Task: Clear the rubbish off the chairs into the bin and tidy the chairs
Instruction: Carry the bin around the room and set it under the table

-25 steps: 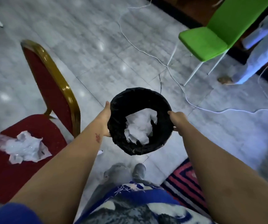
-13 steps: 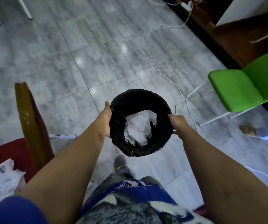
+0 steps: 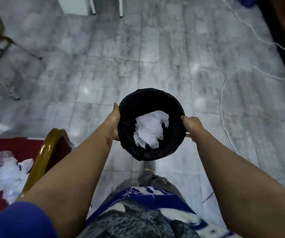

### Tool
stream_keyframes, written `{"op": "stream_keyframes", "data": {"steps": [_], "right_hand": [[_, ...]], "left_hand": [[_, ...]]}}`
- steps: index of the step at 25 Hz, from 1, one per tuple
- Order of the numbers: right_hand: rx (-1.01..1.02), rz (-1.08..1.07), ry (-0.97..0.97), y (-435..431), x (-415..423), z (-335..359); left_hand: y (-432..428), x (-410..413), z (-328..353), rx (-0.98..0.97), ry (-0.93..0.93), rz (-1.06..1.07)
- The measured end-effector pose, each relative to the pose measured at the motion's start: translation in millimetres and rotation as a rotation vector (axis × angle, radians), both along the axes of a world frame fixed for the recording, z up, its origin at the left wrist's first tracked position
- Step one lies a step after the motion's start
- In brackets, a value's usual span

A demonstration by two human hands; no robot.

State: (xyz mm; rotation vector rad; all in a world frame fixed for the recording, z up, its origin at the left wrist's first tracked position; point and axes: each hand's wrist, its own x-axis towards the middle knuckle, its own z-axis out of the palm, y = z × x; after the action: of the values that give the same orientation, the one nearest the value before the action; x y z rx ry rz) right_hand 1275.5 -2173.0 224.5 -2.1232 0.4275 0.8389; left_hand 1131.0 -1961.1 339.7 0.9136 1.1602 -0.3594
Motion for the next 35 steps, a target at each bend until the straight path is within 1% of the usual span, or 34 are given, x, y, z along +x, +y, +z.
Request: {"op": "stream_keyframes", "data": {"steps": [1,4,8,12,17,22,26,29,33,35], "right_hand": [[0.024,0.050,0.017,20.3,24.0,-0.7],[0.009,0.205,-0.006,90.6,82.8,-1.7],[-0.002,0.396,0.009,192.0,139.5,-8.7],[-0.027,0.548,0.025,312.1,180.7,-17.3],[-0.031,0.744,0.011,466.0,205.8,-6.5],[-0.022,0.976,-0.022,618.4,216.9,-19.7],[-0.025,1.196,-0.019,731.5,202.2,-35.6],[-0.024,1.346,-0.028,807.0,178.4,-38.8],[-0.054,1.524,-0.029,875.8,126.6,-29.9],[-0.084,1.578,-0.037,910.0,100.9,-40.5]], "left_hand": [[11.8,11.7,3.2,0.003,-0.014,0.043],[56.5,39.1,0.7,0.050,0.009,0.176],[131.3,64.8,-19.7,0.078,0.022,0.307],[225.8,87.5,-40.0,0.072,0.060,0.466],[329.9,96.4,-34.9,0.085,0.061,0.650],[423.4,91.9,-28.2,0.105,0.056,0.865],[480.1,82.8,-29.1,0.062,0.065,1.075],[514.6,70.8,-30.2,0.059,0.050,1.218],[554.8,42.9,-51.9,0.043,0.026,1.429],[578.4,24.4,-61.3,0.010,0.004,1.503]]}}
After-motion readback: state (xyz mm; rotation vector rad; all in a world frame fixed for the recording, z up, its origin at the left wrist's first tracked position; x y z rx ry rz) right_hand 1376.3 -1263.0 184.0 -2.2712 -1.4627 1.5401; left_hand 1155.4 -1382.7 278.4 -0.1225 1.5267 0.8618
